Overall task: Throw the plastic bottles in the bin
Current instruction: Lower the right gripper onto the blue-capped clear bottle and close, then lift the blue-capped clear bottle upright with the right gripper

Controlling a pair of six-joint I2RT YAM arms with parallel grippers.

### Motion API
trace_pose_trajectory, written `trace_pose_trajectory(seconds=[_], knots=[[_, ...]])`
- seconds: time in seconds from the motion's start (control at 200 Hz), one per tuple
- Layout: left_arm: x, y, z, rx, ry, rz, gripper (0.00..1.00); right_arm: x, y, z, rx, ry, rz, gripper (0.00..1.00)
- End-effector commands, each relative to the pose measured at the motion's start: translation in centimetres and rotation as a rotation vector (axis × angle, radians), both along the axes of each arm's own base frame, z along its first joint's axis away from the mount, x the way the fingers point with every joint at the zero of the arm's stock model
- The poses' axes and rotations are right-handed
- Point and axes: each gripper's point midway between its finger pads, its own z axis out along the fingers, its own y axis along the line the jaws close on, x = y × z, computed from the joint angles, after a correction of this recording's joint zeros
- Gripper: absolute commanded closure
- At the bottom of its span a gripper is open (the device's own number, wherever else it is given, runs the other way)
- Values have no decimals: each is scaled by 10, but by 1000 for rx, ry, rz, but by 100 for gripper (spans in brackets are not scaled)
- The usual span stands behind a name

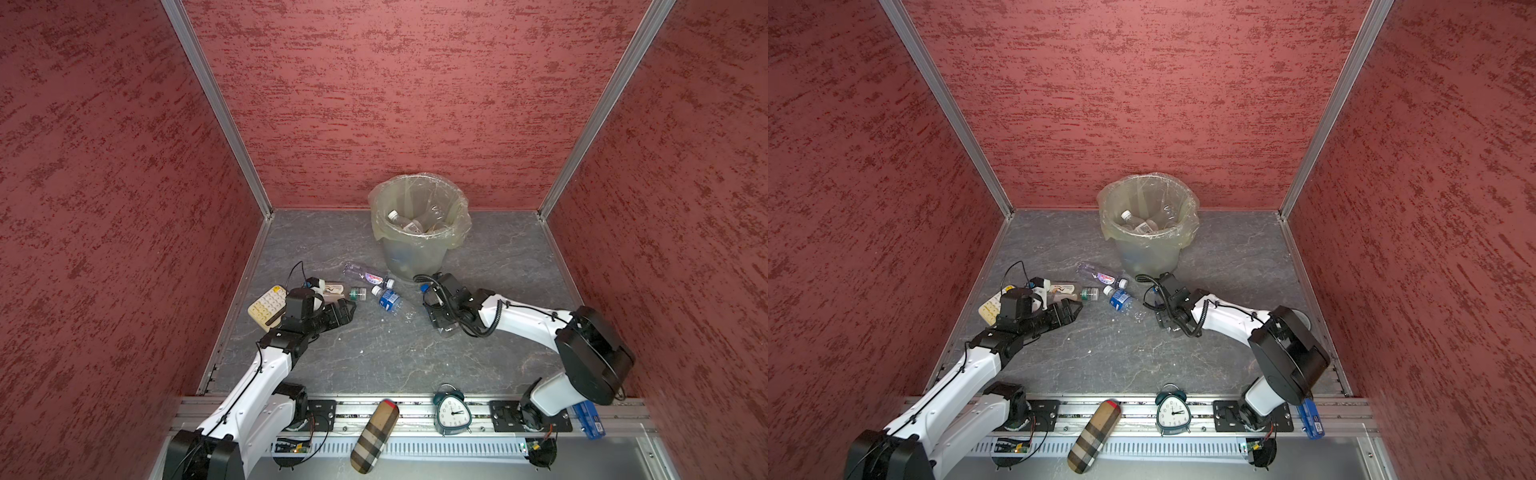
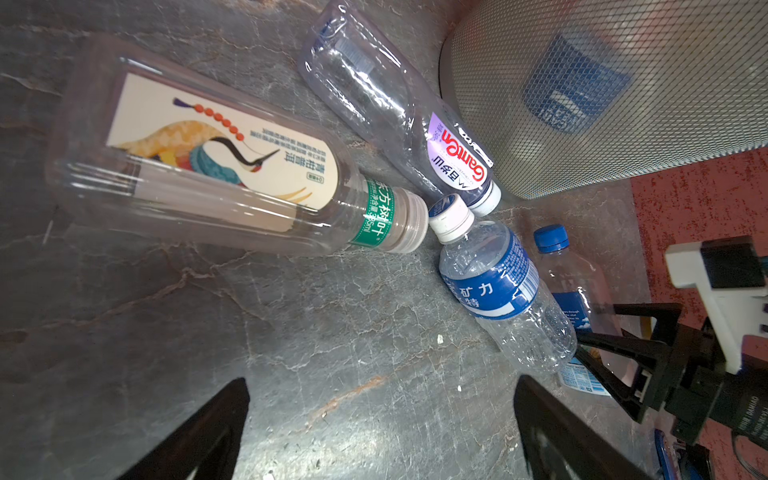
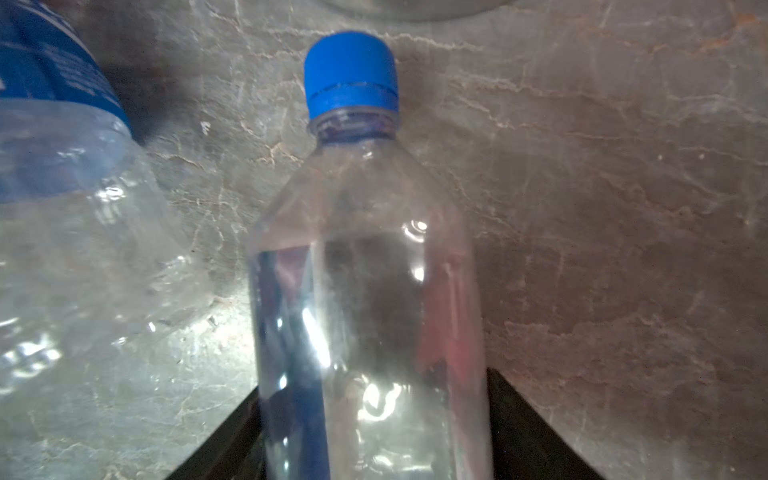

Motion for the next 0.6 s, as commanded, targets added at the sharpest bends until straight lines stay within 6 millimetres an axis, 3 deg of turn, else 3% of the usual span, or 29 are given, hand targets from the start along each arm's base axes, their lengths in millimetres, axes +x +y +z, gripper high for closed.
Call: trace_pose_trajectory(seconds=[0.0,0.125,0.391,0.451,0.596], knots=[[4,-1,6,-3,-37,-12,0,8,1,5,-42,-25,3,23],[4,-1,5,-4,-36,-13,1,12,0,5,-64,-31,9,24],[4,-2,5,-6,-36,-21,0,10,-3,4,-73,-33,8,44],[4,-3,6,-6,-39,-23,1,9,-2,11,-57,-58,3,49],[3,-4,6,-6,-40,-32,1,4,4,35,27,-140,8,50]])
